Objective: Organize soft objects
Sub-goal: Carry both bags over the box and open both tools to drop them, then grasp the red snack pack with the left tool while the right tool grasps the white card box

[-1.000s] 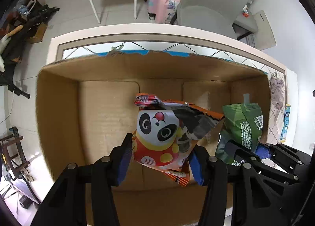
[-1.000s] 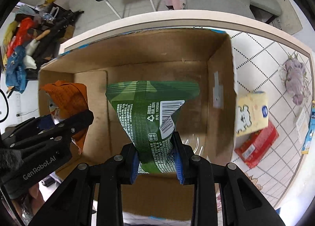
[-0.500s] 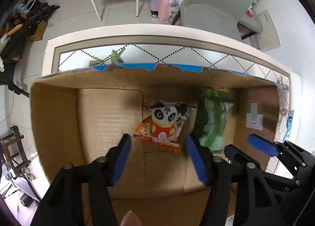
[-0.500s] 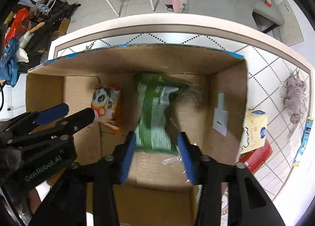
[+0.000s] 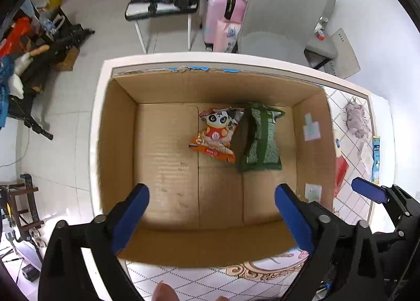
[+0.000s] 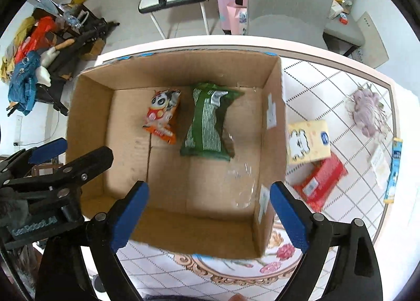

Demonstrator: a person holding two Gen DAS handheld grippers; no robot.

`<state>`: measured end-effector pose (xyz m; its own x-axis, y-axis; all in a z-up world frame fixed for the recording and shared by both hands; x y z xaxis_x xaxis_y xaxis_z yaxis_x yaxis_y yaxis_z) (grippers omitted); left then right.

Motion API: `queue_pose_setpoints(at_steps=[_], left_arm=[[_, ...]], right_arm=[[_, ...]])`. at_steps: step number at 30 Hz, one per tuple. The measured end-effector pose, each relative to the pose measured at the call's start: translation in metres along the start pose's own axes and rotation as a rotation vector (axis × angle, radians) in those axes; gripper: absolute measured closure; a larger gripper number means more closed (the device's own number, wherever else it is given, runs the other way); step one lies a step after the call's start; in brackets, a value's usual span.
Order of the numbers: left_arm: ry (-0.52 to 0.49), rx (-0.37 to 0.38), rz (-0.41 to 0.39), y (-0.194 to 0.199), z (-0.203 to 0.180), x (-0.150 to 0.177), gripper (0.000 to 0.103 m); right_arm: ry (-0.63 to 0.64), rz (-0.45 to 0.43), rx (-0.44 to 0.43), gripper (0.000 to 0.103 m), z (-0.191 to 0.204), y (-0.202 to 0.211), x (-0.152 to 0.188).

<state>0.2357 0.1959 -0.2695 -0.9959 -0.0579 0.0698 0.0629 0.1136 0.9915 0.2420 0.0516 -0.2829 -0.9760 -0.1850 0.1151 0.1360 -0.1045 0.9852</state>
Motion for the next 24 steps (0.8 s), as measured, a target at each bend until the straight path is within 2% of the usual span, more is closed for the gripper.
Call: queue_pose_setpoints(at_steps=[7,13,17,24], left_arm=[[-0.006,-0.03,-0.11,0.042,-0.002,0.041,0.002],[-0.016,-0.019,-0.15,0.065,-0.01,0.07,0.002],[-0.028,-0.028,-0.167,0.077,-0.017,0.084,0.002],[-0.02,-0.016,-0.197,0.095,-0.035,0.094,0.002]], right_arm=[[-0.015,-0.092,-0.008,0.005,-0.004,0.04,0.053],[-0.008,-0.142,-0.01,0.005,-0.002,0.066,0.091],[0.007,-0.156,-0.021,0.005,-0.001,0.078,0.109],[0.017,-0.175,-0.031,0.005,-0.011,0.088,0.117]])
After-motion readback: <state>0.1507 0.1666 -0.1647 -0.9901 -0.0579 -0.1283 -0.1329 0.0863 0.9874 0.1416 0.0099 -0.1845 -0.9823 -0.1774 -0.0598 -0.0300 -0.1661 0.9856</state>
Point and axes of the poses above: each gripper's, at about its wrist camera, not at the fingertips, and y roughly against the way its jaws point, z to its left, x to its underside, the point moved 5 cm from there along -y, roughly the way its jaws point, and after that the axes turned 12 degrees about z, right-handed, at the moved point
